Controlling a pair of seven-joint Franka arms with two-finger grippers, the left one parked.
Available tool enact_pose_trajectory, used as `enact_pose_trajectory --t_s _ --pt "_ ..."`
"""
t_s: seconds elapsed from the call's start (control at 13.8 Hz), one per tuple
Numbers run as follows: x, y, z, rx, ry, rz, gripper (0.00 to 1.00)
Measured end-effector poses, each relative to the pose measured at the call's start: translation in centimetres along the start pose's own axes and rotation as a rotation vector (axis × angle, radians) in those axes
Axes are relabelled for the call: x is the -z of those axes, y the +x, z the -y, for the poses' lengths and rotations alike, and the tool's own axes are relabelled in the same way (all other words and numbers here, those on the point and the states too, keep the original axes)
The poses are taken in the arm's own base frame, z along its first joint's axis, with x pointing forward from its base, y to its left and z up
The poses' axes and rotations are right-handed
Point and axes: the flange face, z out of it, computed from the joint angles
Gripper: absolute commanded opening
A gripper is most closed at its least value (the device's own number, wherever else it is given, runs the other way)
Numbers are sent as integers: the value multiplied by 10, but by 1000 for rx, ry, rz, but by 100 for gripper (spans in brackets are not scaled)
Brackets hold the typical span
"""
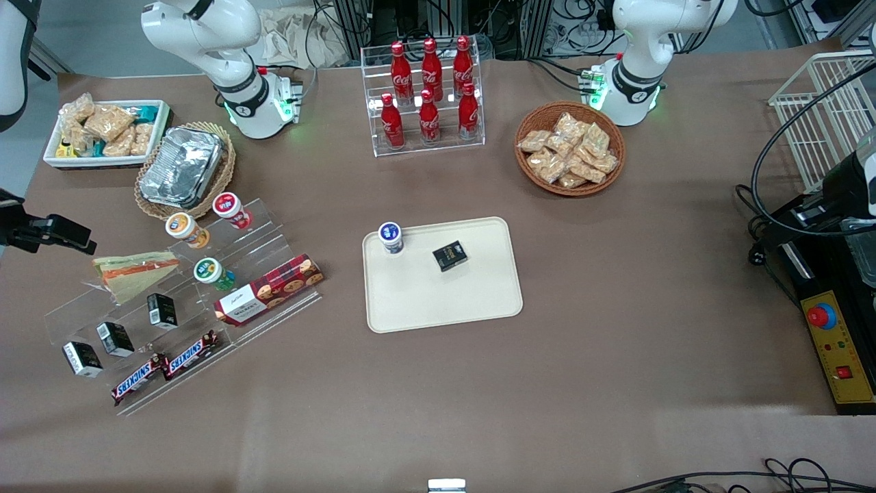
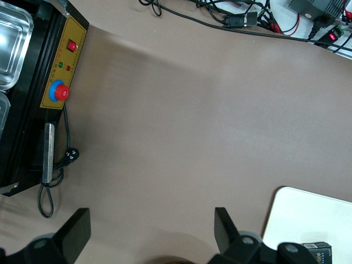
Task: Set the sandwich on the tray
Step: 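Move the right gripper toward the wrapped sandwich on the acrylic rack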
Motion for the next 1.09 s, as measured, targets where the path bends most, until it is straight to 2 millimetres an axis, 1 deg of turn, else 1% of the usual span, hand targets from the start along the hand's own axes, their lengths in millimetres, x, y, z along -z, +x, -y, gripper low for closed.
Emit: enact_pose_trajectory --t_s 0.29,0.51,0.87,1.02,1.09 --pt "0 0 -2 -6 0 0 99" --pt "0 0 -4 -70 0 -1 99" --pt "0 0 0 -490 0 1 99" --pt "-11 3 -8 -609 -6 20 99" --pt "-19 5 -16 -671 -9 33 99"
